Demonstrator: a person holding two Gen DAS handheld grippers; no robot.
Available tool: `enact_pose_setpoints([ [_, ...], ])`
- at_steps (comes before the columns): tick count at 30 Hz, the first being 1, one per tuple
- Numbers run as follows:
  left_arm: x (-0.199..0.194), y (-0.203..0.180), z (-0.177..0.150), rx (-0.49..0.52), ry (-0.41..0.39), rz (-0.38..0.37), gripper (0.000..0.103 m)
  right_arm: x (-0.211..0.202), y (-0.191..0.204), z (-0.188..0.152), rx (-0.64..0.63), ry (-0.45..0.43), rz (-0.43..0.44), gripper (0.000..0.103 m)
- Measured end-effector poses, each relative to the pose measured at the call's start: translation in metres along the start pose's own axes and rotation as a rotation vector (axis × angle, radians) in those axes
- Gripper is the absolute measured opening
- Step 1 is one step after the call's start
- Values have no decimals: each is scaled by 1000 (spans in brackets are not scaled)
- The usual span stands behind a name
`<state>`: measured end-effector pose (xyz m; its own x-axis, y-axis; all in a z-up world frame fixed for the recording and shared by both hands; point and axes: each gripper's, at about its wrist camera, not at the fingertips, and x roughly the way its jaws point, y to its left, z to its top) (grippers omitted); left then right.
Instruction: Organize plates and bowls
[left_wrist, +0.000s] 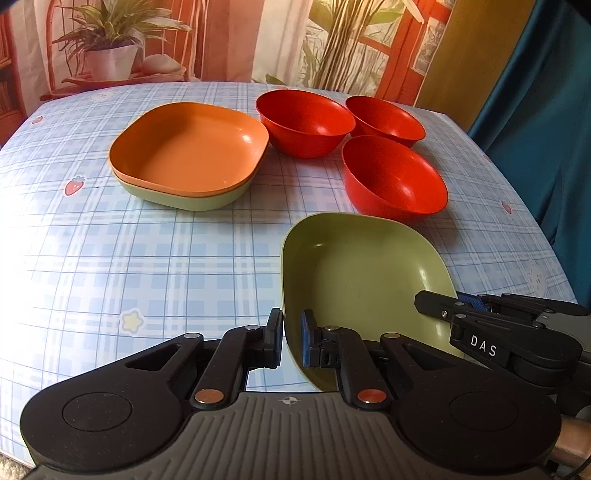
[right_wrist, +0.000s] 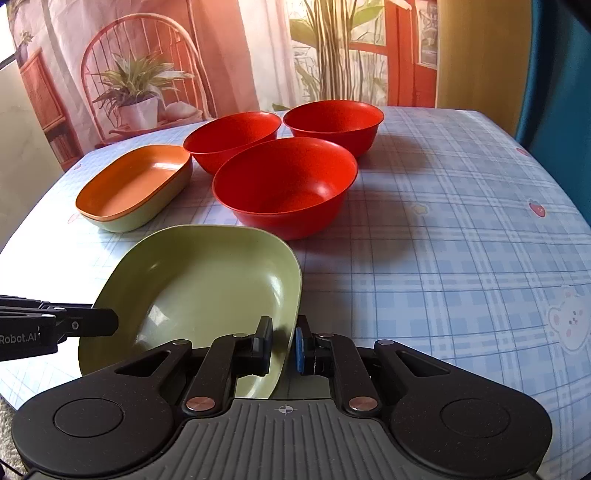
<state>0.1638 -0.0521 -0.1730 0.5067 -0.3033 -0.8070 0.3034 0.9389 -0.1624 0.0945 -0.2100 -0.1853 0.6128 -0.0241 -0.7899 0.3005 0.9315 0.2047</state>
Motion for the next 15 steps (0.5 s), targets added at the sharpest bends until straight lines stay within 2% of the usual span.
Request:
enact_pose_setpoints([
  [15,-9,27,10,-56,-34,43,11,5,20,8,-9,86,91,12],
])
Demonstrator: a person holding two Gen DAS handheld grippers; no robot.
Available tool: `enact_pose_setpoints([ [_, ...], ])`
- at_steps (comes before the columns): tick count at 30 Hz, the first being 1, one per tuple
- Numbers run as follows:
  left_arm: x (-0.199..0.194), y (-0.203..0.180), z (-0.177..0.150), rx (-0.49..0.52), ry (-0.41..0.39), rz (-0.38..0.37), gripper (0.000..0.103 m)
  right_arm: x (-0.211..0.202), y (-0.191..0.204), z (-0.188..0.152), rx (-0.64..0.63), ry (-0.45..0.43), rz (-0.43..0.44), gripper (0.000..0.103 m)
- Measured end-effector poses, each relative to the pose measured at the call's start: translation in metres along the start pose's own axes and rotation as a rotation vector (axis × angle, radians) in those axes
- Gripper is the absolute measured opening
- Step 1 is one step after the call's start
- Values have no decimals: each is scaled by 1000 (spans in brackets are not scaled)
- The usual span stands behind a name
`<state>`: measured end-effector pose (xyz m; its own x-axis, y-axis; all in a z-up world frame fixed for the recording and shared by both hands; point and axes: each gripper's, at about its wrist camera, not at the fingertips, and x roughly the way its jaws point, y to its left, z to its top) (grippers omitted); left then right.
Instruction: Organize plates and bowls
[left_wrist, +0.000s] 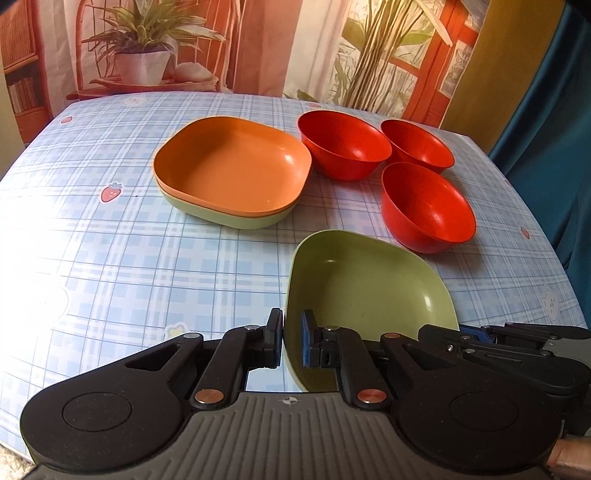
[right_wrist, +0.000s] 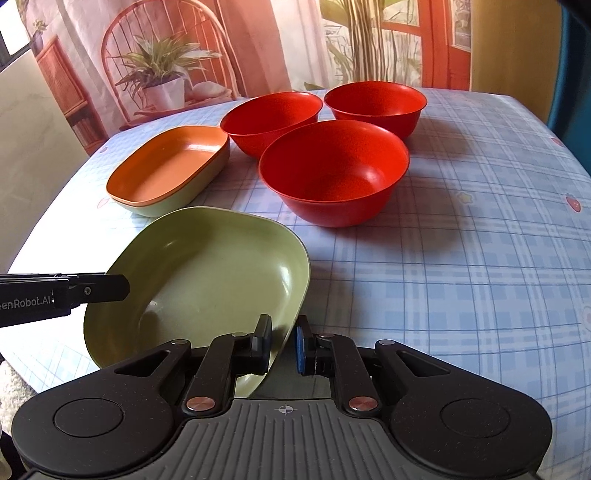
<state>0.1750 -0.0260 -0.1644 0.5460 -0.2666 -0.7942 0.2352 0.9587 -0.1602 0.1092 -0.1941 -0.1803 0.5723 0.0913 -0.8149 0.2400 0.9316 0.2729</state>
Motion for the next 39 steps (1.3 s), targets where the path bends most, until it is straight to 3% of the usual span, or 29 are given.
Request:
enact_pose_setpoints([
  [26,-6,61,19,-121,-42,16,11,14,49,37,-67,36,91,15],
  [39,-17,76,68,-65,-141,35,11,18,69,83,-58,-15,111,15],
])
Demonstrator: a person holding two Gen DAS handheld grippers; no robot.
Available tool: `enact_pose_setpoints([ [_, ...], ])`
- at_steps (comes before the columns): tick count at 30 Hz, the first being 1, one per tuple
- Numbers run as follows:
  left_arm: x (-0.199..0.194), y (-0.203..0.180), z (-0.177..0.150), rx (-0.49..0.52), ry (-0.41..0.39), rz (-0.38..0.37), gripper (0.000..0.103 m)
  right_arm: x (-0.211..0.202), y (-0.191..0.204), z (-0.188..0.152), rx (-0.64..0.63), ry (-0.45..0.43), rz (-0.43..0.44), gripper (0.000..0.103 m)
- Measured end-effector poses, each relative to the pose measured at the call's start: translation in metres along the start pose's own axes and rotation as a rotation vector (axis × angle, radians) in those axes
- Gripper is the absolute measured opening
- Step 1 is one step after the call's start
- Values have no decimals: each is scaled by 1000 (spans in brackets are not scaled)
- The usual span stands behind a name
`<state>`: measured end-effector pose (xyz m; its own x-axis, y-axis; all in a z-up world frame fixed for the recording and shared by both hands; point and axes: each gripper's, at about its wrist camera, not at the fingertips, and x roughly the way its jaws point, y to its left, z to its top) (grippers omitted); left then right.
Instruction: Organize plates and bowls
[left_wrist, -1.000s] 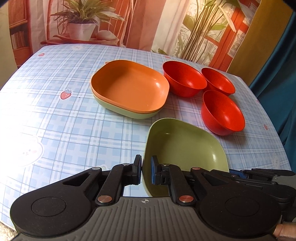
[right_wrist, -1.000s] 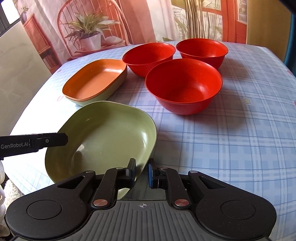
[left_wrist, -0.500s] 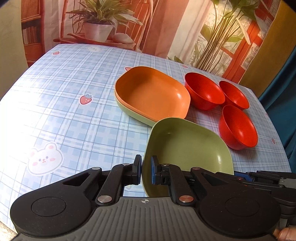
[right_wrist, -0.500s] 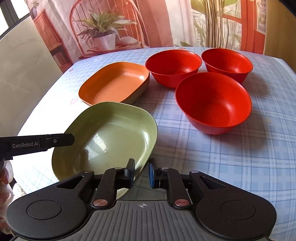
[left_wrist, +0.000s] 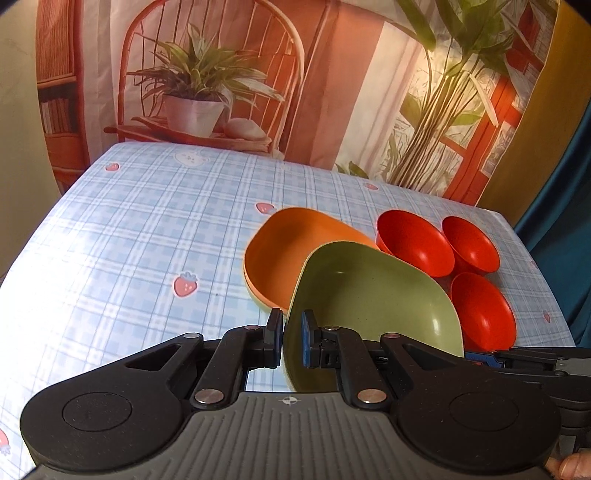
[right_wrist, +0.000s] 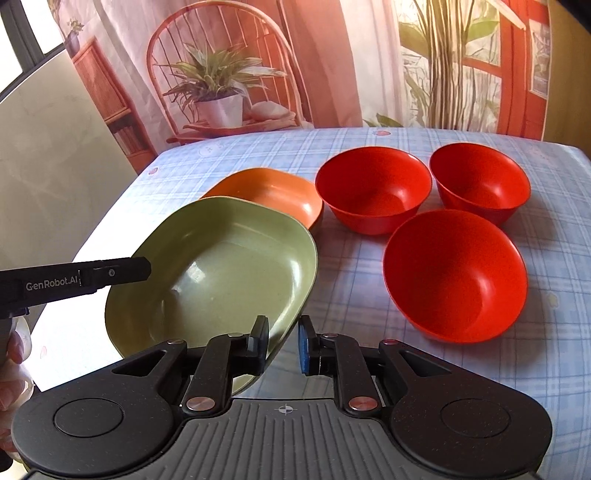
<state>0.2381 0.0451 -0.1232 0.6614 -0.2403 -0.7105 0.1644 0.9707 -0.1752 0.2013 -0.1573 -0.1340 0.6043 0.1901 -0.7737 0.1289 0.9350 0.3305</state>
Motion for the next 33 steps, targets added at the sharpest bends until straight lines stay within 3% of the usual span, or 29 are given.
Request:
enact_pose_setpoints([
  [13,49,24,41,41,30,-26,11,47,2,62,50,-14,-24,14],
  [33,80,20,45,126,5,25,11,78,10,65,-47,-31,-114,16],
])
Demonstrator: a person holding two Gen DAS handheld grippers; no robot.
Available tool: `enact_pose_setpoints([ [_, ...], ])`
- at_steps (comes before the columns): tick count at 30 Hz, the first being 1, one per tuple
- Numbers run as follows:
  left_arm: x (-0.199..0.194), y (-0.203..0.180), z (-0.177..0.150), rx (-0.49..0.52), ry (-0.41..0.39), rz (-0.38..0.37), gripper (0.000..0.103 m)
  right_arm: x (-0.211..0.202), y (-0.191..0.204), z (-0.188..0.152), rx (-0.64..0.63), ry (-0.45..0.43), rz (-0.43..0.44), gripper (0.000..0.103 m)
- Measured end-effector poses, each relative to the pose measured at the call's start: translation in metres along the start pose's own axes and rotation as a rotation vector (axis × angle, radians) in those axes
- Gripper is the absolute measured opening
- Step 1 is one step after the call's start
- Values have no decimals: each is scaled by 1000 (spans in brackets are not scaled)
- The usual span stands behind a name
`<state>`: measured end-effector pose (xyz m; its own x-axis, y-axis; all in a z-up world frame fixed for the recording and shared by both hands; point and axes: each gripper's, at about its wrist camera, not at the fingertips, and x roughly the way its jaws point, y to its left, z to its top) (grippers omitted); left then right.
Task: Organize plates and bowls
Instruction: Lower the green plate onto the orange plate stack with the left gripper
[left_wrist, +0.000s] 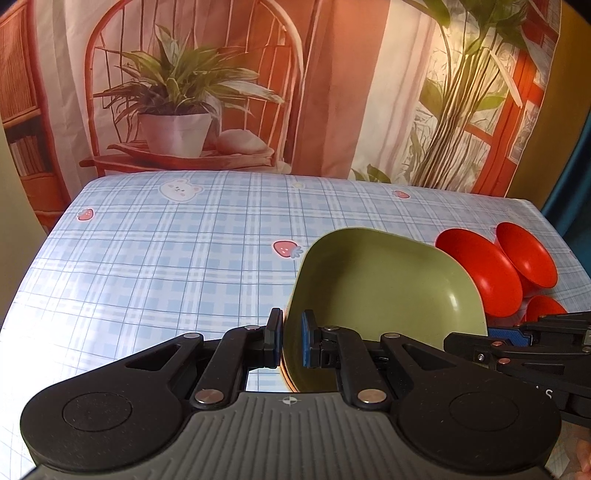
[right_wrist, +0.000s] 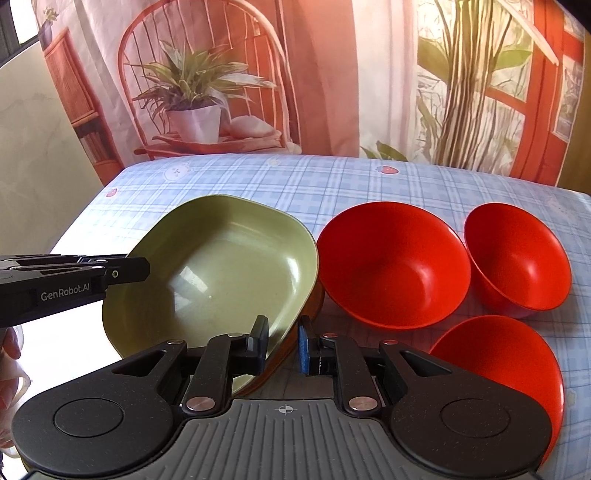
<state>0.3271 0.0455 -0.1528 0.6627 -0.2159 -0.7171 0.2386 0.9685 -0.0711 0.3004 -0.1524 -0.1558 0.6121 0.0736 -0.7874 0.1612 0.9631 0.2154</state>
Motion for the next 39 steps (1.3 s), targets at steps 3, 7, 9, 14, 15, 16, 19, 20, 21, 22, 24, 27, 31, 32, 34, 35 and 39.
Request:
enact_pose_setpoints([
  [3,0,-1,0,6,-3,8,11,0,2,1,-16,-2,-5,16],
  [7,0,-1,0,4,-5,13,11,-1,4,0,-30,-1,-5,20],
  [9,1,-1,-1,3,0,16,12,-2,5,-1,-24,1,0,22],
  [14,-1,-1,-5,-3,5,39,12,-4,7,-4,-33,2,-5,26],
  [15,-2,0,-5,-7,5,41,12,-5,7,-4,-35,0,-4,27],
  [16,-3,0,-5,-10,5,42,12,-6,7,-4,-36,-1,-3,27],
  [19,-8,0,-6,-12,0,52,12,-9,8,-5,-38,-4,2,28],
  [20,-10,-1,-6,-12,-2,55,12,-10,8,-6,-39,-6,1,29],
  [21,-11,-2,-6,-12,-3,56,12,-11,8,-6,-39,-8,3,30],
  [22,-13,-3,-6,-9,-5,56,12,-13,8,-7,-39,-10,4,31],
  [24,-15,-6,-7,-3,-7,59,12,-16,7,-8,-36,-19,8,31],
  [27,-18,-8,-9,-1,-8,61,12,-23,6,-9,-36,-42,8,29],
  [31,-17,-8,-12,-6,-2,56,12,-28,5,-9,-40,-58,20,15],
  [32,-17,-8,-13,-8,1,56,12,-27,5,-9,-42,-57,17,15],
  [34,-16,-8,-14,-10,4,51,12,-26,5,-9,-47,-55,16,14],
  [35,-15,-7,-14,-10,5,49,12,-25,5,-9,-44,-54,17,14],
  [39,-12,-4,-15,-20,10,46,12,-22,4,-9,-31,-46,19,14],
])
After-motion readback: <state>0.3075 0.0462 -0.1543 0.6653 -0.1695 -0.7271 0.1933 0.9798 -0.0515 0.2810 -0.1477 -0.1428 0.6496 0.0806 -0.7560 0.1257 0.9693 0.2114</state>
